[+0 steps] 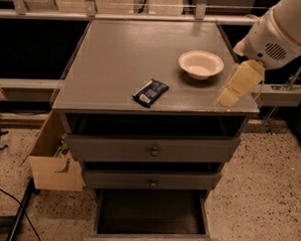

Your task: Place rxbar blueberry into bottom drawer

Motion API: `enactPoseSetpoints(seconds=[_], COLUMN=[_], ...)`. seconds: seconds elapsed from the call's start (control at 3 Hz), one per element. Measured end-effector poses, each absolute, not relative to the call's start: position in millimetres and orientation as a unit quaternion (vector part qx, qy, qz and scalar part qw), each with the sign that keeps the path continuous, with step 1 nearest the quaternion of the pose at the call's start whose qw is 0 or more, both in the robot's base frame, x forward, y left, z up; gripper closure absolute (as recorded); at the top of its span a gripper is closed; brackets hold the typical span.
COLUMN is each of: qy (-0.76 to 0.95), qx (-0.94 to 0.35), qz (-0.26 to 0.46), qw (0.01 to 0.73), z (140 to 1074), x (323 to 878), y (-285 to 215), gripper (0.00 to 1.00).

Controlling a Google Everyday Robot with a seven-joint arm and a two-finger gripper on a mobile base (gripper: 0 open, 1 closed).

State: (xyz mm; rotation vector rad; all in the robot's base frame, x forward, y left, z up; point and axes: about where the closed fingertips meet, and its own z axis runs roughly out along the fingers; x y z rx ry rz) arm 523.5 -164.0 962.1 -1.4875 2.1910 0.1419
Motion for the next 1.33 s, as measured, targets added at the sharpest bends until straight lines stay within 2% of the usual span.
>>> enactPoseSetpoints(seconds=[0.33, 0.67, 1.33], qy=[0.806, 0.798, 0.802], qx=[-0.523, -0.522, -0.51], qz=[0.086, 0.08, 0.083], qw=[0.264, 0.29, 0.299], z=[950.8, 940.5, 935.3], x=[548.9, 564.9, 570.8], y=[-142.7, -120.2, -119.4], gripper=[0.0, 0.0, 0.0])
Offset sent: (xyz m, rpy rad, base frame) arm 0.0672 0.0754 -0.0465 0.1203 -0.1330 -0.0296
